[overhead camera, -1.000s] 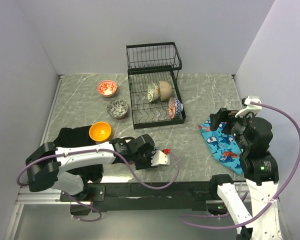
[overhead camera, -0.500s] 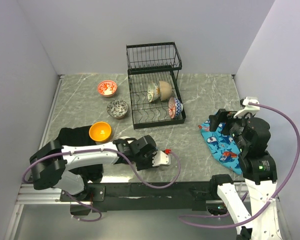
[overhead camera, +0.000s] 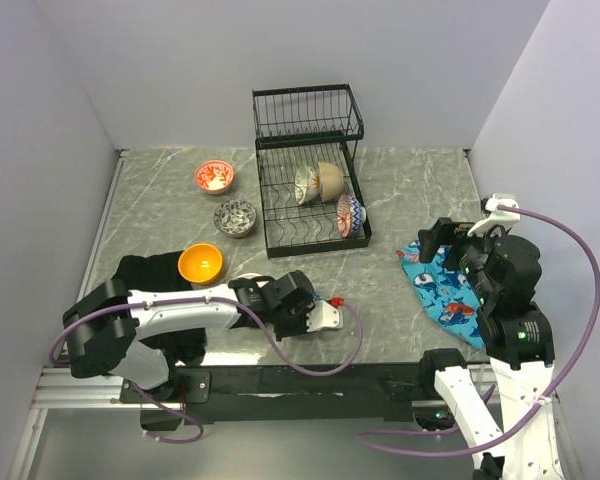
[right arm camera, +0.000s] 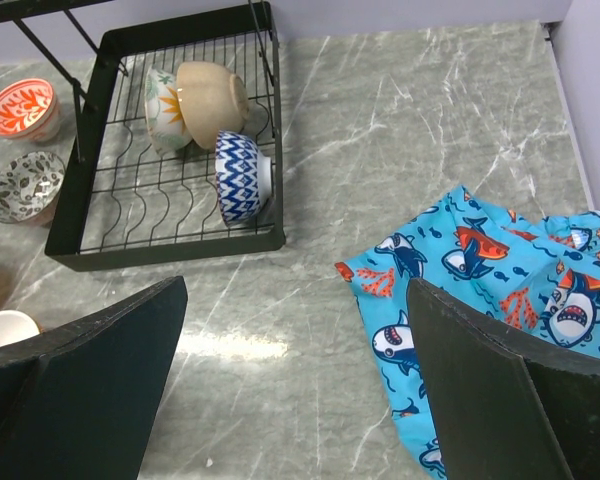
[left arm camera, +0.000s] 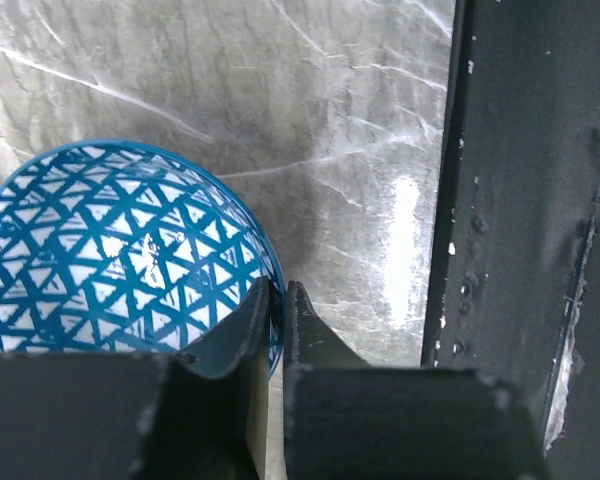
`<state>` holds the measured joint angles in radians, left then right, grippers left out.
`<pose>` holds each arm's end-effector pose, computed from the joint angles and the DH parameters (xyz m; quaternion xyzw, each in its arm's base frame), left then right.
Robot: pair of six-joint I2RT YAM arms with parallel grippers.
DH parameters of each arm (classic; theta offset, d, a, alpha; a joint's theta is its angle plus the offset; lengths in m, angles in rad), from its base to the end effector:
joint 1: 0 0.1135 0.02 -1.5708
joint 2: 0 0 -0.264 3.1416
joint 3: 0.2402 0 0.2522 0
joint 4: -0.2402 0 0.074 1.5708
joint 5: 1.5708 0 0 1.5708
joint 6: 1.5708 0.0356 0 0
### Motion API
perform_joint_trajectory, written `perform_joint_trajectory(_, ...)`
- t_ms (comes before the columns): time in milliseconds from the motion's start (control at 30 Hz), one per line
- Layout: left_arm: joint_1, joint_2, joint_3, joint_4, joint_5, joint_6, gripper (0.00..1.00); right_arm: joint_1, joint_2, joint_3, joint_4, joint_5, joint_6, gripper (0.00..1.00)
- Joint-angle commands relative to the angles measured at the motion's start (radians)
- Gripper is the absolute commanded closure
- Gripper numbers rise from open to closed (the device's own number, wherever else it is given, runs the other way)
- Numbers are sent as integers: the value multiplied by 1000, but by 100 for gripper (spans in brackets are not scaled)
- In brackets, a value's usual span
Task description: Load the bowls into the dish rack
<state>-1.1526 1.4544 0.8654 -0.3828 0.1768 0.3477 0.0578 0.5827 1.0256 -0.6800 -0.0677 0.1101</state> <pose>0.1112 -0.2656 0.1995 0.6679 0.6785 -0.1927 0.2374 0.1013 0.0083 0.3922 -0.0004 0.7856 0.0783 0.6138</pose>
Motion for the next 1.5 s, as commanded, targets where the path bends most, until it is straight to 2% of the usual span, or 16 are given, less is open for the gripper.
perform_joint_trajectory(0, -2, -6, -37, 16, -11, -15, 99, -7, 5, 13, 51, 12, -9, 2)
perform_joint_trajectory(133, -1, -26, 0, -51, -11, -9, 99, -6, 6, 16, 46, 14, -6, 2)
perform_joint_trajectory(233, 25, -61, 133, -154, 13, 2, 99, -7, 17, 24, 36, 17, -7, 2)
perform_joint_trajectory(367, 80, -104, 340, -295, 108, -3, 99, -7, 54, 44, 36, 23, -13, 2)
perform_joint_trajectory(500, 137, -144, 386, -294, 202, -22, 99, -7, 133, 73, 40, 29, -27, 2)
perform_joint_trajectory(600, 255, -196, 362, -222, 279, -26, 99, -7, 202, 108, 36, 42, -47, 2)
perform_joint_trajectory(733, 501, -177, 388, -171, 432, -65, 99, -6, 270, 143, 46, 66, -92, 3)
perform_joint_trajectory(800, 574, -167, 362, -102, 519, -139, 99, -6, 304, 154, 59, 66, -101, 2)
perform_joint_trajectory(867, 677, -163, 296, 85, 594, -225, 99, -7, 334, 165, 66, 92, -101, 2)
perform_joint_trajectory(1033, 778, -75, 210, 491, 740, -609, 99, -32, 448, 243, 60, 114, -147, 3)
perform_joint_trajectory(1067, 789, -37, 190, 641, 754, -675, 99, -36, 462, 258, 57, 118, -159, 2)
perform_joint_trajectory(1100, 798, -19, 178, 709, 766, -817, 99, -39, 486, 287, 54, 121, -164, 3)
perform_joint_trajectory(1167, 827, 48, 146, 856, 768, -954, 99, -44, 505, 303, 57, 121, -170, 3)
perform_joint_trajectory(1200, 837, 75, 136, 1004, 771, -1089, 99, -46, 517, 301, 62, 120, -170, 3)
perform_joint_trajectory(1300, 875, 176, 124, 1187, 713, -1302, 99, -47, 539, 310, 66, 123, -158, 3)
perform_joint_trajectory(1467, 907, 302, 178, 1265, 616, -1453, 99, -49, 575, 323, 62, 111, -159, 3)
